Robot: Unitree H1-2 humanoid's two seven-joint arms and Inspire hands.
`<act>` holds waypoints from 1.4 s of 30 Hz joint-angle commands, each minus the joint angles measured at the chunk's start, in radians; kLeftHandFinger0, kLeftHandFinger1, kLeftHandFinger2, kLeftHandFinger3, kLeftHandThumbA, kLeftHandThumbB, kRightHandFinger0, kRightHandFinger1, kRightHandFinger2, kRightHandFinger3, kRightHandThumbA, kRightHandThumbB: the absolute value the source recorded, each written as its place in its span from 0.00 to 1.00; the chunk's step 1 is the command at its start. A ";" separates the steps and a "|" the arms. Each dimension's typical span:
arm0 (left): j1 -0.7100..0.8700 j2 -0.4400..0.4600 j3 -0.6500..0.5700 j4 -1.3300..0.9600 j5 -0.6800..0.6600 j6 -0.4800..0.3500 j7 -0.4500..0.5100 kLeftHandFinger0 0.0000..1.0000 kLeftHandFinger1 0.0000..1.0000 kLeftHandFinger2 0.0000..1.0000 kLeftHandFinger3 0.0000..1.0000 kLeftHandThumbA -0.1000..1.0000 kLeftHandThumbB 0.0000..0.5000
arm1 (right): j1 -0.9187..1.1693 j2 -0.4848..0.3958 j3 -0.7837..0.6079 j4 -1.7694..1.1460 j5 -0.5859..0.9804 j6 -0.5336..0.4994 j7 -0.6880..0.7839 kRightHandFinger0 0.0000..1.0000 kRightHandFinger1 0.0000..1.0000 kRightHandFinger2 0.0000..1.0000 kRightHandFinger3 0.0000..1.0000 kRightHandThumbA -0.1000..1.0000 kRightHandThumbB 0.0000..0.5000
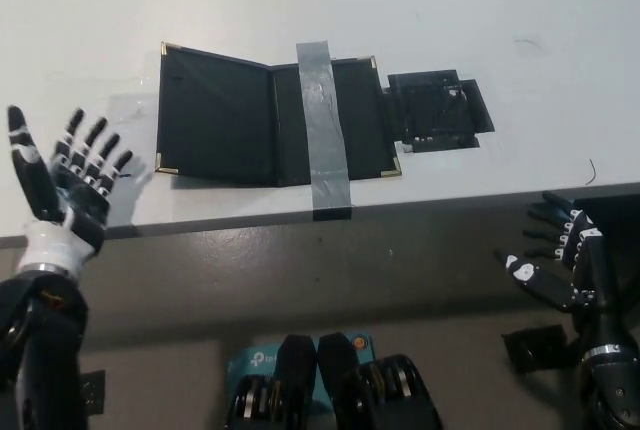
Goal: The robot uses its left hand to push the cover of the diary kept in the middle of the desk towards the right to close it
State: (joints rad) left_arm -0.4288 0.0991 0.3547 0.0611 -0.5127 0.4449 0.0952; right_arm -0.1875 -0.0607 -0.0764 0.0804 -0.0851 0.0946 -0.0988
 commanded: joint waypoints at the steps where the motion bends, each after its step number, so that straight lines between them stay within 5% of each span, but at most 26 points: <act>1: -0.057 0.001 0.019 0.028 0.028 -0.044 0.045 1.00 1.00 1.00 1.00 1.00 0.17 | -0.024 -0.006 -0.007 -0.025 -0.003 -0.007 -0.009 0.47 0.62 0.72 0.85 0.90 0.18; 5: -0.072 -0.021 0.012 0.093 0.073 -0.043 0.088 1.00 1.00 1.00 1.00 1.00 0.25 | -0.024 -0.006 -0.008 -0.032 0.001 0.002 -0.007 0.48 0.63 0.73 0.86 0.89 0.15; 16: -0.107 -0.109 -0.036 0.248 0.159 -0.059 0.161 1.00 1.00 1.00 1.00 1.00 0.26 | -0.030 -0.006 -0.002 -0.035 -0.004 0.004 -0.006 0.50 0.64 0.74 0.86 0.88 0.16; 23: -0.144 -0.187 -0.109 0.273 0.155 -0.059 0.103 1.00 1.00 1.00 1.00 1.00 0.34 | -0.031 -0.001 -0.002 -0.038 0.002 0.015 -0.003 0.50 0.64 0.74 0.86 0.86 0.13; 34: -0.166 -0.339 -0.159 0.181 0.086 -0.001 0.068 1.00 1.00 1.00 1.00 1.00 0.33 | -0.039 -0.005 -0.001 -0.037 0.005 0.022 0.001 0.49 0.64 0.75 0.87 0.87 0.14; 39: -0.140 -0.259 -0.389 0.168 0.294 -0.023 0.031 1.00 1.00 1.00 1.00 1.00 0.39 | -0.033 -0.005 0.003 -0.037 0.001 0.018 0.002 0.49 0.65 0.76 0.87 0.87 0.13; 42: -0.163 -0.137 -0.613 0.199 0.540 -0.077 0.033 1.00 1.00 1.00 1.00 1.00 0.42 | -0.033 -0.004 0.002 -0.036 0.006 0.009 0.002 0.47 0.64 0.74 0.86 0.85 0.11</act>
State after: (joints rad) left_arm -0.5547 -0.1211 -0.0117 0.2485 -0.2720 0.3699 0.2021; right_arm -0.1982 -0.0619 -0.0731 0.0736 -0.0850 0.1182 -0.0982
